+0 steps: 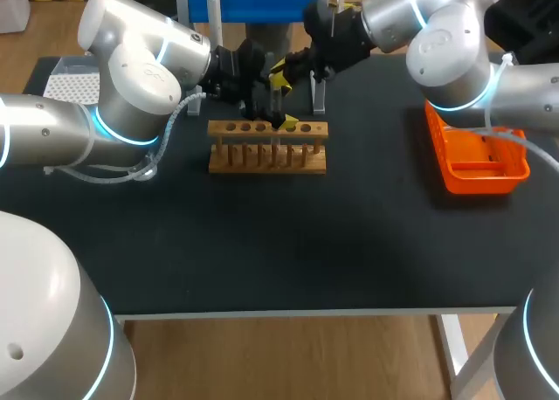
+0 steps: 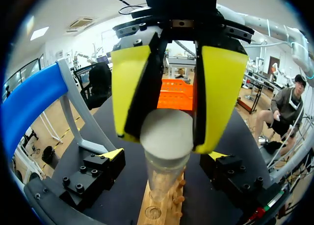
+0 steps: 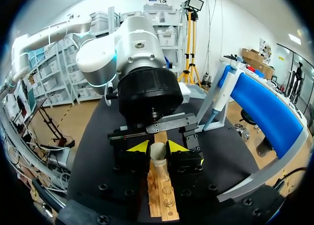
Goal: Invert the test tube, pick up the pipette, mount the tip to pipette, aspirate from beaker and dispense into the tube, eject the tip, return the pipette, and cap with the stopper.
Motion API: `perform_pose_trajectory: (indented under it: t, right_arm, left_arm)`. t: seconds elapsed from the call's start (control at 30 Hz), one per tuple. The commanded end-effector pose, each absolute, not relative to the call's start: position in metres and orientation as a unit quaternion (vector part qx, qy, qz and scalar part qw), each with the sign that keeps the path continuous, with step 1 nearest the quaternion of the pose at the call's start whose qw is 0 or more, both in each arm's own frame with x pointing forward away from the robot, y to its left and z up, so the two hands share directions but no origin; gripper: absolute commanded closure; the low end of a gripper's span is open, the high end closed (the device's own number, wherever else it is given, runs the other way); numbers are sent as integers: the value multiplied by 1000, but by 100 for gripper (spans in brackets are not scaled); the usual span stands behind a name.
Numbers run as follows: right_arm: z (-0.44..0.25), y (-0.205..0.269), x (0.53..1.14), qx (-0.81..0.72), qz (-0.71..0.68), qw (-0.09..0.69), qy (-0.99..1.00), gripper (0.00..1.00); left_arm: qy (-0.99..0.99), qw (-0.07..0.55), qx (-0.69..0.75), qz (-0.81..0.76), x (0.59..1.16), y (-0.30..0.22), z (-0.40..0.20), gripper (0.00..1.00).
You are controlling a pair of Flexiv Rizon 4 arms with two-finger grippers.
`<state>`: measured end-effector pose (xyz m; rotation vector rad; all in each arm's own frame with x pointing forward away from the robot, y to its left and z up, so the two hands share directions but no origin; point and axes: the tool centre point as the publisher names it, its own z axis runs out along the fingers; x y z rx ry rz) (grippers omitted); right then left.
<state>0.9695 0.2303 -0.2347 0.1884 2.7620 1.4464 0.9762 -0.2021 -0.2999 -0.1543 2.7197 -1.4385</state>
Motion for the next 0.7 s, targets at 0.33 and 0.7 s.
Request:
perform_pose_trajectory:
  t: [0.33, 0.7]
  right_arm:
    - [-241, 219, 968, 63, 472, 13, 879, 0]
    - [-234, 203, 965, 41, 536, 26, 843, 0]
  left_arm:
    - [883, 30, -50, -466, 977, -202, -300, 0]
    - [883, 30, -50, -466, 977, -202, -300, 0]
